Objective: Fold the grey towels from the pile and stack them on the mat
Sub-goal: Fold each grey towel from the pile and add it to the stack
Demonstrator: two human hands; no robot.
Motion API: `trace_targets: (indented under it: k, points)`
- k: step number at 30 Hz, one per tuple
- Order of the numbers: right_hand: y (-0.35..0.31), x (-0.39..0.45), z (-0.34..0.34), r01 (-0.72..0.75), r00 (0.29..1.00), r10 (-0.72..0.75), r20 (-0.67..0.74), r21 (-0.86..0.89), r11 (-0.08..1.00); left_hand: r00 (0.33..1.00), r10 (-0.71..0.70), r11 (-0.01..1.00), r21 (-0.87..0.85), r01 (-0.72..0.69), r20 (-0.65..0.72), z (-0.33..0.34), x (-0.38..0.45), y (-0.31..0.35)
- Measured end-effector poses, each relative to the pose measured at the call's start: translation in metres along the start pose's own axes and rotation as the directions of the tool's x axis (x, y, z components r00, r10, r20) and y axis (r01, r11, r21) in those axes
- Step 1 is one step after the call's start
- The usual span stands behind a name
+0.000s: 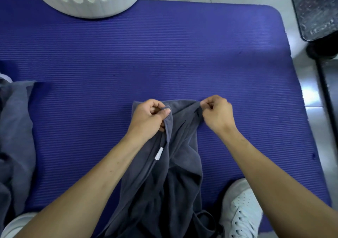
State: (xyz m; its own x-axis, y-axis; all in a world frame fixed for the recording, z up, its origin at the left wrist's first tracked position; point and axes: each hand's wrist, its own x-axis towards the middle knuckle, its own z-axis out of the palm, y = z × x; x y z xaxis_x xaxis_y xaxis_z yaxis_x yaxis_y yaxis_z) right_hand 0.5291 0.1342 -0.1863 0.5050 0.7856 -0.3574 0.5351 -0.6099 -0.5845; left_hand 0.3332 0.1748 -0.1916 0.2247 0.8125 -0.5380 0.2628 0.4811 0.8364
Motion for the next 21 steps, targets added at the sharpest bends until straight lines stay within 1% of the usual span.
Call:
trace_targets:
  k: [2, 5, 9, 11, 13, 18, 21]
  points:
    - [0.011, 0.002, -0.003, -0.035, 0.999, 0.035, 0.011, -0.017, 0.999, 1.000, -0.007, 1.000, 0.027, 0.007, 0.000, 0.011, 0.004, 0.000]
    - [0.022, 0.003, 0.003, -0.061, 0.998, 0.061, 0.015, -0.017, 0.998, 0.998, -0.050, 0.999, -0.007, 0.050, -0.042, 0.016, 0.008, -0.002]
    - [0.029, 0.001, 0.012, -0.009, 1.000, 0.009, -0.015, 0.014, 1.000, 0.994, -0.072, 0.997, -0.042, 0.068, -0.078, 0.013, 0.009, -0.006]
    - [0.031, -0.002, 0.014, 0.036, 0.999, -0.035, -0.031, 0.011, 0.999, 0.995, -0.067, 0.997, -0.038, 0.065, -0.079, 0.012, 0.008, -0.008]
    - [0.033, -0.007, 0.013, 0.043, 0.999, -0.043, -0.029, -0.003, 0.999, 0.996, -0.055, 0.998, -0.029, 0.053, -0.074, 0.012, 0.006, -0.010]
    - [0.032, -0.009, 0.011, -0.001, 1.000, 0.001, -0.023, -0.025, 1.000, 0.997, -0.010, 1.000, 0.003, 0.010, -0.074, 0.014, 0.002, -0.011]
    - [0.026, -0.006, 0.010, -0.039, 0.999, 0.038, -0.017, -0.038, 0.999, 0.998, -0.005, 1.000, 0.003, 0.005, -0.066, 0.013, 0.002, -0.012]
